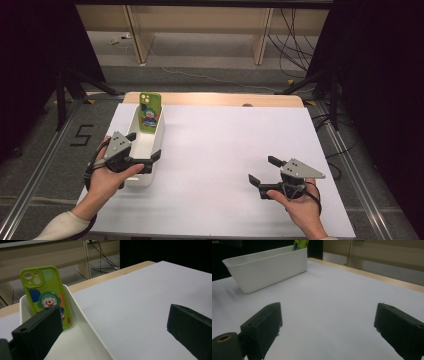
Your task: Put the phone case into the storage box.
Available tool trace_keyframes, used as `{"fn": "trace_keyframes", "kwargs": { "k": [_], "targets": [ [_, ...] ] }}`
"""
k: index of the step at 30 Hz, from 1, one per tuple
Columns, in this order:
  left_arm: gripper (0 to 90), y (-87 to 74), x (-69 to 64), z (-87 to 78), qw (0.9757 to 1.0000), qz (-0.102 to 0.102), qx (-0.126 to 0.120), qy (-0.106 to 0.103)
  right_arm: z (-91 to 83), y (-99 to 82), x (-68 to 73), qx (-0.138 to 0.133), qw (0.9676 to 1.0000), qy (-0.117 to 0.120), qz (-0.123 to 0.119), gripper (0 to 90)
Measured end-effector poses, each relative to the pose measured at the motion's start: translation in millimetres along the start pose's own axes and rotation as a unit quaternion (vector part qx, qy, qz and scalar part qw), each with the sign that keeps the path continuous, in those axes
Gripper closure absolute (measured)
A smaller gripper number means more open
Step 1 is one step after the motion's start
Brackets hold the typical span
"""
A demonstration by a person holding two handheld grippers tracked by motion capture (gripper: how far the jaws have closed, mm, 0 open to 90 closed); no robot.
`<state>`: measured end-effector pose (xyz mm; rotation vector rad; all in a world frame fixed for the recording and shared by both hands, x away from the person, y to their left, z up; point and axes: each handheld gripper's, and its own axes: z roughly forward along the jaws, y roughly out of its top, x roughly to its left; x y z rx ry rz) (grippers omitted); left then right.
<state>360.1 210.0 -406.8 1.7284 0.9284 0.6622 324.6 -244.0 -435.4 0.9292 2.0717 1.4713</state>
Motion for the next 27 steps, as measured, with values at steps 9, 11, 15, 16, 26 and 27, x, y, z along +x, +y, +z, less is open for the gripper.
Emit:
{"fn": "trace_keyframes", "kwargs": {
  "k": [9, 11, 15, 16, 26, 27],
  "targets": [
    [0.0, -2.5, -1.5, -3.7, 1.0, -0.001, -0.001, -0.001, -0.1, 0.1, 0.0, -0.001, 1.0, 0.0, 0.0, 9.1],
    [0.0, -2.9, -1.4, -4.1, 1.0, -0.001, -0.001, -0.001, -0.1, 0.2, 0.0, -0.001, 1.0, 0.0, 0.0, 9.1],
    [0.0, -3.7, -1.5, -3.5, 1.0, -0.002, -0.001, -0.002, -0.2, 0.5, -0.5, -0.003, 1.0, -0.001, -0.001, 9.1],
    [0.0, -3.8, -1.6, -3.5, 1.0, -0.002, -0.001, -0.002, -0.3, 0.5, -0.6, -0.003, 1.0, -0.001, -0.001, 9.1],
    [0.0, -2.6, -0.8, -5.3, 1.0, -0.006, -0.007, 0.0, -0.9, 0.8, -1.3, -0.006, 1.0, -0.002, 0.001, 9.1],
    [0.0, -2.6, -1.0, -5.4, 1.0, -0.006, -0.007, 0.0, -1.1, 0.8, -1.4, -0.006, 1.0, -0.003, 0.0, 9.1]
  ]
}}
